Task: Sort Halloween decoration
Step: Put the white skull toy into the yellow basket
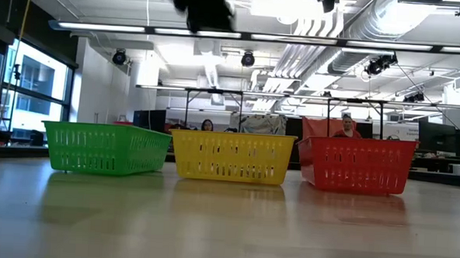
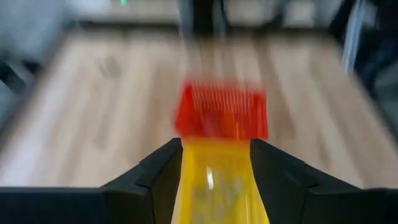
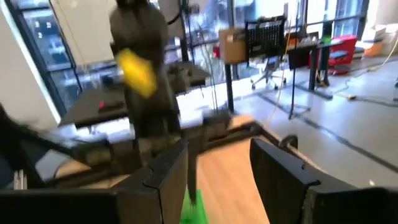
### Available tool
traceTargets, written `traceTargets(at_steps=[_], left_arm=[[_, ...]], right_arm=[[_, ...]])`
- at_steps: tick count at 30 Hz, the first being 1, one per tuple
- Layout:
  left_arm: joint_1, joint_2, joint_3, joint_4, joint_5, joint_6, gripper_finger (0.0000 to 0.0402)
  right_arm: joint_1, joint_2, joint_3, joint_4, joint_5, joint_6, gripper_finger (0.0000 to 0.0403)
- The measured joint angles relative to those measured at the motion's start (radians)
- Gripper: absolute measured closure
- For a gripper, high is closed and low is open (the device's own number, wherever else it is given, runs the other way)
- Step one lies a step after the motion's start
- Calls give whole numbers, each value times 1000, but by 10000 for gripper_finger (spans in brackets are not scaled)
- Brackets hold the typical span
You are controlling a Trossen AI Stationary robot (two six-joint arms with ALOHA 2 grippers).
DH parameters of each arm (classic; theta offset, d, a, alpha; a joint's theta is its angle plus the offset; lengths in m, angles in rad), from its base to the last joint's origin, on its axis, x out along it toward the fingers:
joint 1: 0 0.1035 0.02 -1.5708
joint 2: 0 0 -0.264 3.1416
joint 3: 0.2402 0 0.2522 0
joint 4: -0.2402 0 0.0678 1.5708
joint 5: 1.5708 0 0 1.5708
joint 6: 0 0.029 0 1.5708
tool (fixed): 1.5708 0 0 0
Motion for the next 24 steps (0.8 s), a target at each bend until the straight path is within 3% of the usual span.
traceTargets(at_steps=[5, 10, 18, 24], left_arm=[[20, -233, -6, 130, -10, -2, 222], [22, -367, -12, 150, -49, -3, 232], [20, -435, -224, 375, -60, -81, 244], [20, -441, -253, 453, -61, -95, 245]], right_arm=[[-28, -20, 0, 63, 1, 7, 234], [-37, -19, 0, 79, -29, 6, 234], [-37, -17, 0, 73, -66, -6, 234], [-37, -18, 0, 68, -66, -27, 234]])
